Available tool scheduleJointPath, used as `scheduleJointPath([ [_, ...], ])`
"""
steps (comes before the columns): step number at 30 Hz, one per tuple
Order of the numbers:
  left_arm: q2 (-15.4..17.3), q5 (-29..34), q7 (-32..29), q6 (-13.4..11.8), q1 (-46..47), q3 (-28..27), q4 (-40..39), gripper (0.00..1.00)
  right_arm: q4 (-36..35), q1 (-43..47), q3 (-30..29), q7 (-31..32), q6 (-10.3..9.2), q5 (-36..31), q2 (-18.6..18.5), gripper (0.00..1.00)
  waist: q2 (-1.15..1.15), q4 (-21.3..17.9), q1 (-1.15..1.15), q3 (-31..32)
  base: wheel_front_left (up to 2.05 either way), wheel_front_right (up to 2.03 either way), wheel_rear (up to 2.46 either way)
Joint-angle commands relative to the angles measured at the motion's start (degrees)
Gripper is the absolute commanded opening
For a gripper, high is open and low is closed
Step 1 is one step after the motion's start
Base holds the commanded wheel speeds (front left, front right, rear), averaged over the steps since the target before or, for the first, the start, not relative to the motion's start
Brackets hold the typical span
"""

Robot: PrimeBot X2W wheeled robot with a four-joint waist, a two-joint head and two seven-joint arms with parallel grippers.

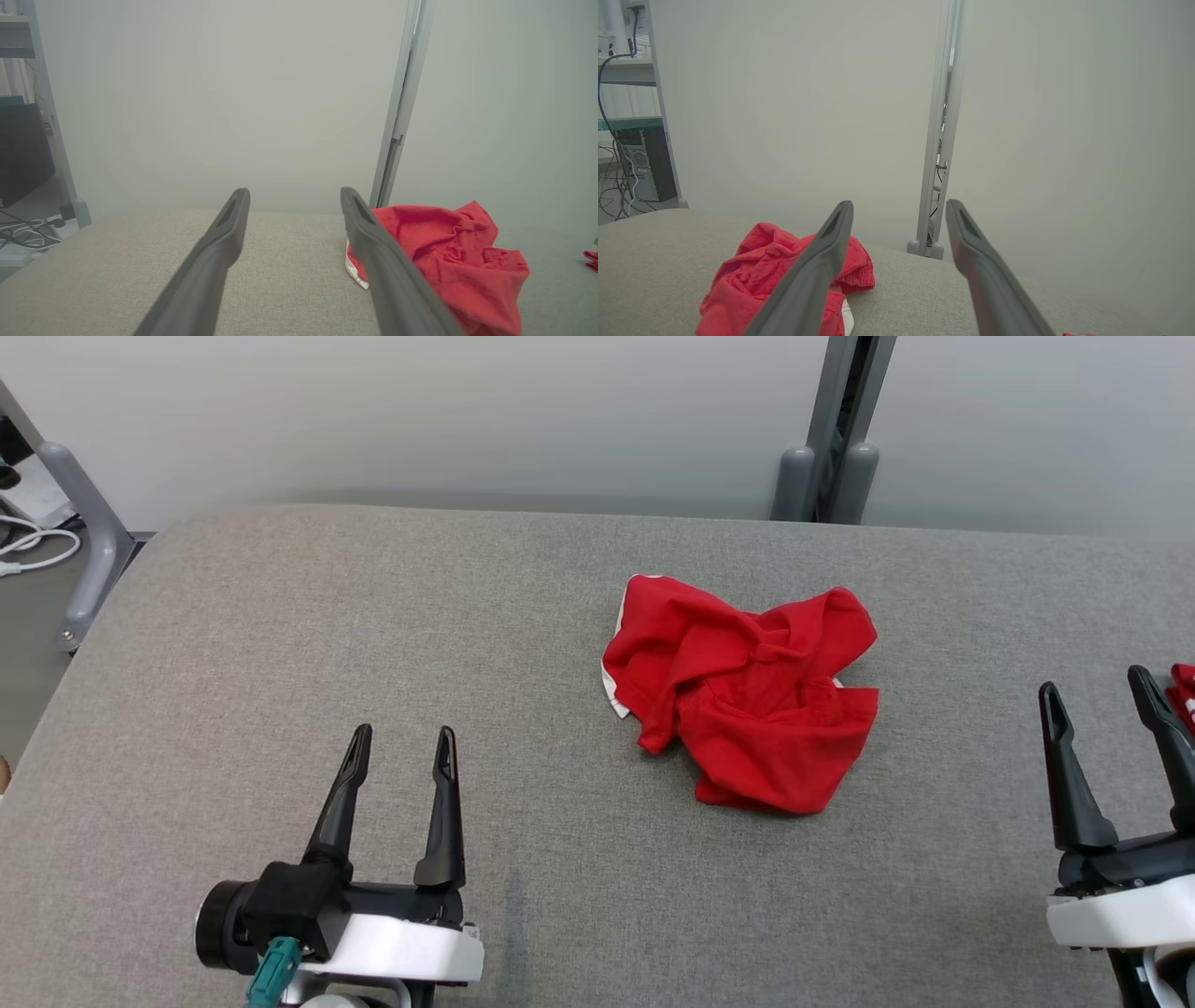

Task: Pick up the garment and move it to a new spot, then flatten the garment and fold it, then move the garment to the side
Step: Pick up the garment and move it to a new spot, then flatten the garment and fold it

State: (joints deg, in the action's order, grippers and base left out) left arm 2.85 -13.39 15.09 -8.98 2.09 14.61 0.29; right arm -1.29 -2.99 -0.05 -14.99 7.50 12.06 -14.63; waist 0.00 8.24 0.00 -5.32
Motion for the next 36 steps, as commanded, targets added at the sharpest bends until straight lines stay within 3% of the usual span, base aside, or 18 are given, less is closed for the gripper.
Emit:
scheduleJointPath([
  [1, 0.2, 0.0, 0.0, -0.1, 0.6, 0.0, 0.1, 1.0, 0.2, -0.1, -0.1, -0.3, -0.01, 0.2, -0.1, 1.0, 0.0, 0.0, 0.0, 0.1, 0.0, 0.0, 0.0],
  [18, 0.2, -0.7, 0.0, 0.0, 0.1, 0.5, 0.2, 1.0, 0.5, 0.5, -0.2, -0.3, -0.01, 0.0, -0.9, 1.0, 0.0, 0.2, 0.0, 0.4, 0.0, 0.0, 0.0],
  [23, 0.1, -0.9, 0.0, 0.1, 1.1, 1.7, 0.7, 1.0, 4.5, -0.6, -0.6, -0.2, -0.01, 1.5, -1.6, 1.0, 0.0, 1.0, 0.0, -1.3, 0.0, 0.0, 0.0],
  [30, 0.1, -1.3, 0.0, -1.5, 3.9, 5.7, 0.1, 1.0, 15.0, -7.1, 2.8, 1.9, -0.01, 4.7, -6.4, 1.0, 0.0, 4.3, 0.0, -6.6, 0.0, 0.0, 0.0],
  [36, 0.2, -2.3, 0.0, -3.8, 6.3, 10.2, -0.3, 1.0, 21.1, -13.6, 11.8, 6.2, -0.01, 10.6, -12.9, 1.0, 0.0, 8.6, 0.0, -10.7, 0.0, 0.0, 0.0],
])
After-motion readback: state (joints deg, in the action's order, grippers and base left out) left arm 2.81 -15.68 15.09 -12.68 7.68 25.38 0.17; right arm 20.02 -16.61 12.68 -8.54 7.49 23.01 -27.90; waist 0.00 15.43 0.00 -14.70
